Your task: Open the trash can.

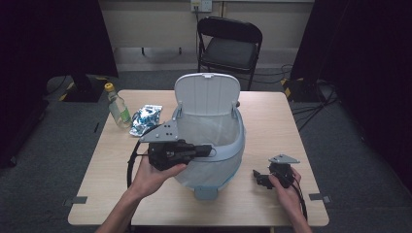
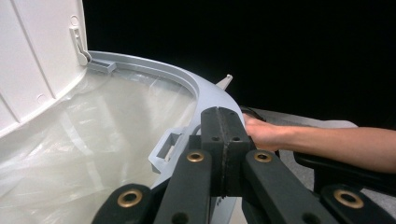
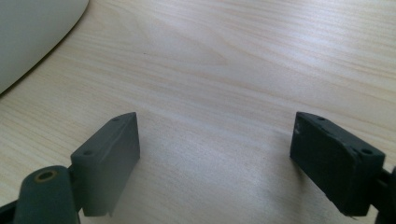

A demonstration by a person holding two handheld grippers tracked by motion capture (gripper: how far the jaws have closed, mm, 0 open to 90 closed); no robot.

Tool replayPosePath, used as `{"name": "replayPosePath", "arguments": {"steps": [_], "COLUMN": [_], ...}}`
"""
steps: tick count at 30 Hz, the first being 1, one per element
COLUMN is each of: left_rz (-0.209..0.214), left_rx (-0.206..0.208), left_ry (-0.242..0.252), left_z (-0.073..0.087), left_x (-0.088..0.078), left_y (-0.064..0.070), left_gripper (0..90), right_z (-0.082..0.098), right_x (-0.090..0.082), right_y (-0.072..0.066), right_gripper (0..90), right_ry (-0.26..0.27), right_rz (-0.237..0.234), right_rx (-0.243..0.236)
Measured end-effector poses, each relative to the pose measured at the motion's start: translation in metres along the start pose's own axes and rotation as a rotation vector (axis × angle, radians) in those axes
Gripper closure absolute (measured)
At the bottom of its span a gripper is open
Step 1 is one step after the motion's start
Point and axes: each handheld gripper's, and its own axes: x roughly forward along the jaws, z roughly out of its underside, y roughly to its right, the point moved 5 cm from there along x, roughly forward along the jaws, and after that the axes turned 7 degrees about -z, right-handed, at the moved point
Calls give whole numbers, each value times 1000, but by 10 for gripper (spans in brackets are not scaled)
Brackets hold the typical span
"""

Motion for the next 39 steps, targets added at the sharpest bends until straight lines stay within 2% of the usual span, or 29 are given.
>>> {"name": "replayPosePath", "arguments": {"steps": [12,14,15,21,23,28,29,32,33,34,35,39], "left_rz": [39,50,54,19,-8,-12,-33,-44,-78,-78,-105,-129], "left_rx": [-29,-45,-54,-62,-75,-93,-98,-116,-124,-124,-139,-165], "left_ry": [28,39,43,62,71,93,95,112,117,117,119,152], "left_z": [2,3,3,5,7,10,11,13,15,15,18,21], "left_x": [-1,-2,-2,-9,-14,-20,-24,-29,-32,-32,-36,-46], "left_y": [-4,-6,-7,-16,-22,-28,-33,-37,-41,-41,-48,-58], "left_gripper": [900,900,871,809,787,720,693,667,643,635,616,579], "right_z": [0,0,0,0,0,0,0,0,0,0,0,0], "right_x": [0,0,0,0,0,0,0,0,0,0,0,0], "right_y": [0,0,0,0,0,0,0,0,0,0,0,0], "right_gripper": [147,147,147,147,147,147,147,147,147,147,147,147], "right_ry": [0,0,0,0,0,0,0,0,0,0,0,0], "right_rz": [0,0,0,0,0,0,0,0,0,0,0,0], "right_rx": [0,0,0,0,0,1,1,1,1,1,1,0]}}
